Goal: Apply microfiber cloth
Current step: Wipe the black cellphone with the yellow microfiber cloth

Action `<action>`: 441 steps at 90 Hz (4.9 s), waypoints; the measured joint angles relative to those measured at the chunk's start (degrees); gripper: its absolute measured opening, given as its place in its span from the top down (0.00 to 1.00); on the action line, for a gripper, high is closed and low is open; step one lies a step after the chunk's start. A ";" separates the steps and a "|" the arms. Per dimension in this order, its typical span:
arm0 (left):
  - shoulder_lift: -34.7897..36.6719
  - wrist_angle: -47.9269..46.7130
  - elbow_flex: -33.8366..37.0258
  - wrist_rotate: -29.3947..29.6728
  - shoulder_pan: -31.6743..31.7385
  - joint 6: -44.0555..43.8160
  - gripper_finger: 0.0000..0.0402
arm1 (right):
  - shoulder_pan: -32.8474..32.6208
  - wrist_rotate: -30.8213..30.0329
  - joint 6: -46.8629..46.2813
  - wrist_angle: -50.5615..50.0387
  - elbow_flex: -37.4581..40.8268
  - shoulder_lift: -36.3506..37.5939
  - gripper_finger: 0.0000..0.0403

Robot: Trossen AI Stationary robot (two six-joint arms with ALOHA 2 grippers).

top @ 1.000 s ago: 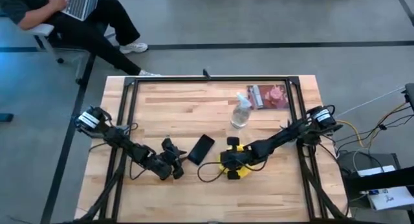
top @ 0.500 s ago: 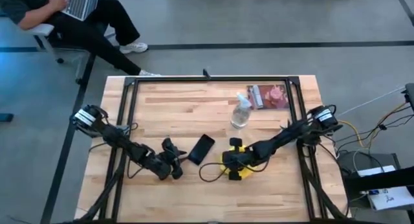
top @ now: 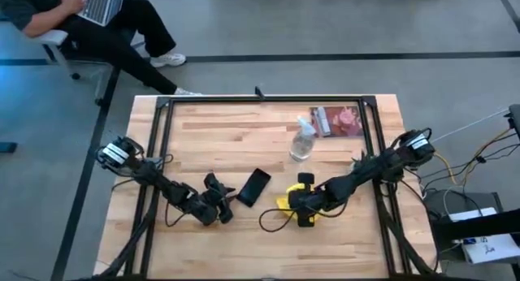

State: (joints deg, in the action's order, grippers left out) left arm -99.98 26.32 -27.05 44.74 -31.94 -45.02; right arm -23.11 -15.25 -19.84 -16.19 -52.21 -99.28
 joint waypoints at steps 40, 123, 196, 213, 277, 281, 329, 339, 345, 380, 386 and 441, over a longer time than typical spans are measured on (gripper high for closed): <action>2.71 -1.80 0.13 -2.89 -0.02 2.84 0.76 | 1.00 -1.92 0.82 11.51 0.00 -6.15 0.77; -1.25 2.53 -0.42 -0.46 -1.51 0.73 0.76 | 2.37 -5.80 15.74 16.09 -3.52 -4.95 1.00; -1.99 1.28 -0.26 -1.59 -1.86 0.78 0.76 | 2.75 4.28 6.11 -27.32 -19.08 0.06 0.59; -1.99 1.56 -0.25 -1.12 -1.90 0.78 0.76 | 5.76 -3.68 6.50 -25.22 -18.70 0.15 0.51; -2.03 1.80 -0.21 -0.80 -1.90 0.96 0.76 | 11.06 10.72 1.83 -0.21 -5.24 -0.22 0.95; -2.03 1.80 -0.21 -0.78 -1.90 0.96 0.76 | 10.92 10.62 4.10 2.13 -5.55 -0.24 0.97; -2.03 2.00 -0.19 -0.73 -1.90 1.18 0.76 | 10.87 9.23 18.32 32.04 -6.73 -5.38 1.00; -2.03 2.06 -0.24 -0.71 -1.90 1.17 0.76 | 11.46 8.40 18.04 35.89 -8.84 -10.77 1.00; -2.03 2.08 -0.25 -0.71 -1.88 1.16 0.76 | 11.63 7.27 18.03 37.92 -11.09 -14.62 1.00; -2.05 2.35 -0.24 -0.70 -1.92 1.04 0.76 | 10.59 5.51 14.90 38.70 -17.93 -26.21 1.00; -2.03 2.32 -0.24 -0.73 -1.92 1.05 0.76 | 10.11 4.08 14.51 38.89 -17.49 -26.21 1.00; -1.99 2.37 -0.19 -1.80 -2.20 1.01 0.76 | 6.11 -9.52 9.94 30.09 -8.44 -16.60 1.00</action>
State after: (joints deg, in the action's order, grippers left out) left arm -101.98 28.69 -27.24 42.94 -34.14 -44.01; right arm -17.01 -24.77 -9.89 13.90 -60.65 -115.88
